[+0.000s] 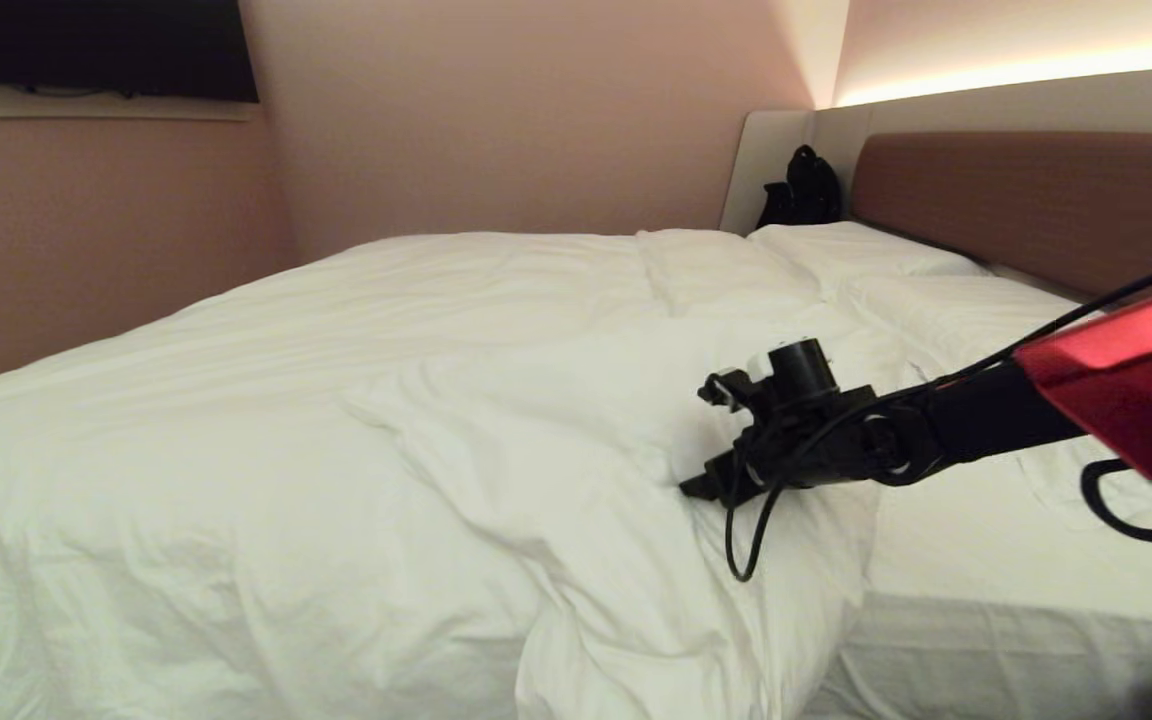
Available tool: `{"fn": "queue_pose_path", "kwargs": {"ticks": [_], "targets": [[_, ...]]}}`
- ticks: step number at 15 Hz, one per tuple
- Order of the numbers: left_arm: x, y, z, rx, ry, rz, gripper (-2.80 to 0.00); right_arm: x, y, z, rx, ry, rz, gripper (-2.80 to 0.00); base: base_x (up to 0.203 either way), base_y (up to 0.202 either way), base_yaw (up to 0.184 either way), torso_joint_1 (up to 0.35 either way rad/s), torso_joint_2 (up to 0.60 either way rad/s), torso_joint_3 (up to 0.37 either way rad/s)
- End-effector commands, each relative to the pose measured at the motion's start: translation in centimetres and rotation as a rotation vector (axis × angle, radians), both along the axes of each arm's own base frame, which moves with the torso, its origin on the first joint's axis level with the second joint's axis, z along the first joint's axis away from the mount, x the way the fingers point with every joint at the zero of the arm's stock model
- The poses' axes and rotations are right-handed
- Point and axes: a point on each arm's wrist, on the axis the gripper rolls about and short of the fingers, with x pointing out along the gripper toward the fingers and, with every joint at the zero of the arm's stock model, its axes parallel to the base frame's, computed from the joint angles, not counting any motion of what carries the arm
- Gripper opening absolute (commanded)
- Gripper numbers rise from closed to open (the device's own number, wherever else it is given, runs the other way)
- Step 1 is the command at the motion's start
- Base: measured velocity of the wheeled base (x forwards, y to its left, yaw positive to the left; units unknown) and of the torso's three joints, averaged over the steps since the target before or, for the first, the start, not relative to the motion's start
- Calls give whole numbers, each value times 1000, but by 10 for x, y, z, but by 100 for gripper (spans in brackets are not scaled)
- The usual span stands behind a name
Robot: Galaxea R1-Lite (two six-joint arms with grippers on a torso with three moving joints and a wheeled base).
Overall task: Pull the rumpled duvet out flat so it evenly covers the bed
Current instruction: Flatten the corners of the folded blanket
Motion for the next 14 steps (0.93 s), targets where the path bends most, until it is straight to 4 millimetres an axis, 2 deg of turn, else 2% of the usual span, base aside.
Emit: {"fn": "queue_pose_path", "kwargs": {"ticks": [1, 2, 4, 6, 7, 10, 14], "targets": [[0, 0, 0, 0, 0, 0, -280, 19, 2, -47, -13, 37, -14, 0, 0, 0, 0, 0, 0, 0], [0, 0, 0, 0, 0, 0, -280, 21, 1, -49, -13, 37, -18, 0, 0, 0, 0, 0, 0, 0], [0, 0, 0, 0, 0, 0, -280, 27, 0, -70, -26, 77, -29, 0, 0, 0, 0, 0, 0, 0], [0, 0, 0, 0, 0, 0, -280, 31, 0, -74, -23, 79, -36, 0, 0, 0, 0, 0, 0, 0], [0, 0, 0, 0, 0, 0, -280, 33, -1, -76, -22, 80, -39, -280, 0, 0, 0, 0, 0, 0], [0, 0, 0, 0, 0, 0, -280, 34, -3, -75, -18, 80, -48, -280, 0, 0, 0, 0, 0, 0], [0, 0, 0, 0, 0, 0, -280, 33, -7, -61, 9, 62, -73, -280, 0, 0, 0, 0, 0, 0]]}}
